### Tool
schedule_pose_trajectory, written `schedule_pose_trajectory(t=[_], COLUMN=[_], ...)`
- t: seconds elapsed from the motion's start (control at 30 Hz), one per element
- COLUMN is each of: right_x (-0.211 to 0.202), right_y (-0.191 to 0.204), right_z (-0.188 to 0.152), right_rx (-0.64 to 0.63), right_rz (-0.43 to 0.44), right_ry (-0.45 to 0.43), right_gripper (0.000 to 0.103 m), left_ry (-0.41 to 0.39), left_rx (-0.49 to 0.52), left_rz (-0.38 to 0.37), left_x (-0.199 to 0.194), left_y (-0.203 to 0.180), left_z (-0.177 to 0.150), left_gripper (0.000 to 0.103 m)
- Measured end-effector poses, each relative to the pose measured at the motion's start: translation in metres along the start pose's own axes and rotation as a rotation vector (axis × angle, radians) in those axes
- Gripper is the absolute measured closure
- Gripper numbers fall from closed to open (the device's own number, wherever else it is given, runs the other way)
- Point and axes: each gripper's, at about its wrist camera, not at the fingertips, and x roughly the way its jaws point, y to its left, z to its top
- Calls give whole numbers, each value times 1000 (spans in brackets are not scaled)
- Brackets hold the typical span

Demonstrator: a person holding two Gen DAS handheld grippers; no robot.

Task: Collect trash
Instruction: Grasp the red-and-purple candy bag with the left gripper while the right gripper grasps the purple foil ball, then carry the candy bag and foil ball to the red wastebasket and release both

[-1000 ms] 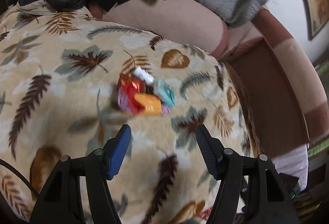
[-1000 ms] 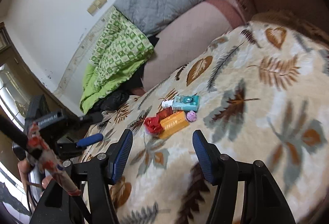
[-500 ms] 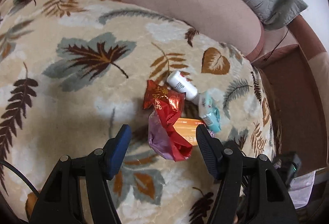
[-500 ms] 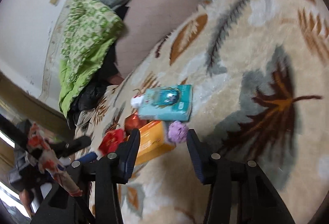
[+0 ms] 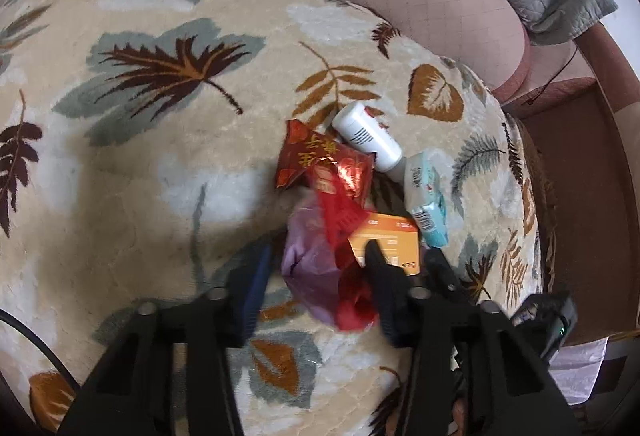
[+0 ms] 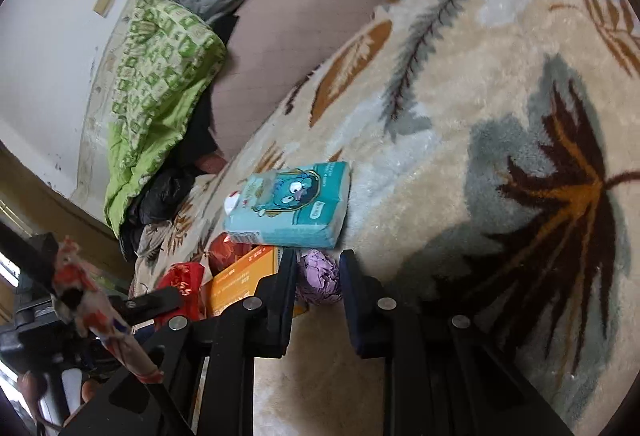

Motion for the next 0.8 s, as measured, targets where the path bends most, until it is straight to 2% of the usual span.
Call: schedule_pose_trajectory(t=[0.2,0.3,0.47,0.6,0.8], right_x=[-28,-41,-89,-143,-225], right_y=[-12,-6,13,29,44], right_z=[-5,-14,-58,-94,-126], right_rx=[55,50,10,-30,-64], right_rz=[85,69,51,11,-64], right_ry=[-121,-111,-102,-141,-215], right_gripper=[80,80,80,80,80], left_ry=[-42,-84,-120,-158,-197], left_rx=[-40,-43,-42,-5,76], left_rz=[-24,-32,-50,-55,-115], left_x=[-15,-32,-61,-88,-126], left_y=[6,5,-2,-12,-21], left_z=[3,2,-9,-34,-109], left_gripper=[75,75,75,75,75])
